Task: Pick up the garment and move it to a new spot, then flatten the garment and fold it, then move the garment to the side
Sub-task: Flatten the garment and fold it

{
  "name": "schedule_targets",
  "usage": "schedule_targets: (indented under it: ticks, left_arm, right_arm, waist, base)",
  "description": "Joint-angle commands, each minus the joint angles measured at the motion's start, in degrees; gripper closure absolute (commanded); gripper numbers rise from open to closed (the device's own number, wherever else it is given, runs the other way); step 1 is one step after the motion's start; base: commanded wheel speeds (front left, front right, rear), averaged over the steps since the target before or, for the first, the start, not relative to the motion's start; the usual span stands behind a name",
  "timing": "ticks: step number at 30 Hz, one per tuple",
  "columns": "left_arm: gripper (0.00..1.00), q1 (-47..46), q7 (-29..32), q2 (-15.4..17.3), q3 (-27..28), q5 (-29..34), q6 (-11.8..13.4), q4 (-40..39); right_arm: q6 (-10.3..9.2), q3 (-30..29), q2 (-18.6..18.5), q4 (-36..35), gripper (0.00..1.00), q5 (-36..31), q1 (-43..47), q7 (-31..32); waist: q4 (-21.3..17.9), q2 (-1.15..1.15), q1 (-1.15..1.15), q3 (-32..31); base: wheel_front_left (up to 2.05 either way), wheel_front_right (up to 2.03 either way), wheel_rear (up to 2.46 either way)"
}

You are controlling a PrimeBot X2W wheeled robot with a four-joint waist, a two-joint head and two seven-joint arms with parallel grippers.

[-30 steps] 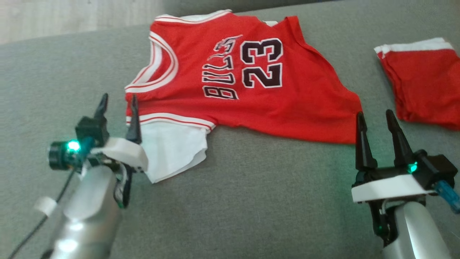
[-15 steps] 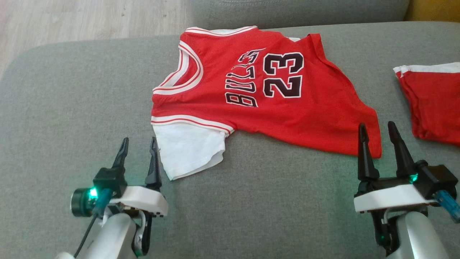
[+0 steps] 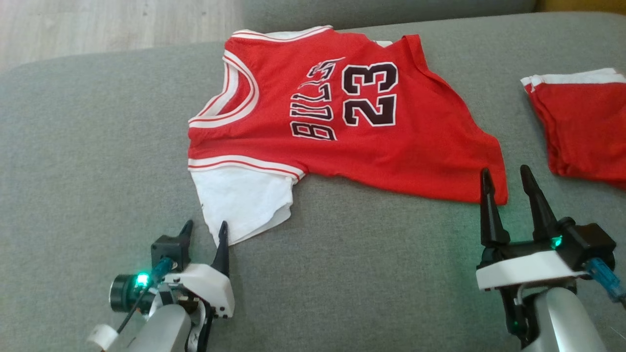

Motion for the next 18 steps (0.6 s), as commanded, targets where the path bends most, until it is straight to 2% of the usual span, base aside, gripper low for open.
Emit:
schedule_targets:
  ticks: [1,8,9,10,18]
  left_arm:
    - [0.00,-1.73,0.44,1.15,1.76,-0.52,0.07,-0.47]
    - [0.00,-2.31,3.43,1.24,0.58,-1.14,-1.27,2.21]
    - [0.30,-2.37,3.79,1.17,0.52,-1.38,-1.52,2.48]
    - [1.00,-2.48,4.18,1.14,0.31,-1.70,-2.07,2.83]
    - [1.00,-3.28,-1.00,1.18,1.29,-2.32,-2.47,0.15]
  right_arm:
    - [-0.05,1.38,-0.30,-1.72,0.00,0.17,-1.46,-0.54]
    - [-0.05,1.05,-0.30,-1.66,0.00,0.24,-1.66,-0.54]
    - [-0.05,1.04,-0.30,-1.65,0.00,0.24,-1.71,-0.54]
    - [-0.05,0.96,-0.30,-1.64,0.00,0.28,-1.82,-0.54]
    - [-0.05,-0.73,-0.30,-0.17,0.00,-0.18,-1.24,-0.54]
  waist:
    - [-0.50,0.00,0.00,0.48]
    - [-1.19,0.00,0.00,0.96]
    - [-1.27,0.00,0.00,0.98]
    - [-1.45,0.00,0.00,0.94]
    - [-1.60,0.00,0.00,0.02]
  base:
    - [0.00,0.00,0.00]
    - [0.00,0.00,0.00]
    - [0.00,0.00,0.00]
    - [0.00,0.00,0.00]
    - [0.00,0.00,0.00]
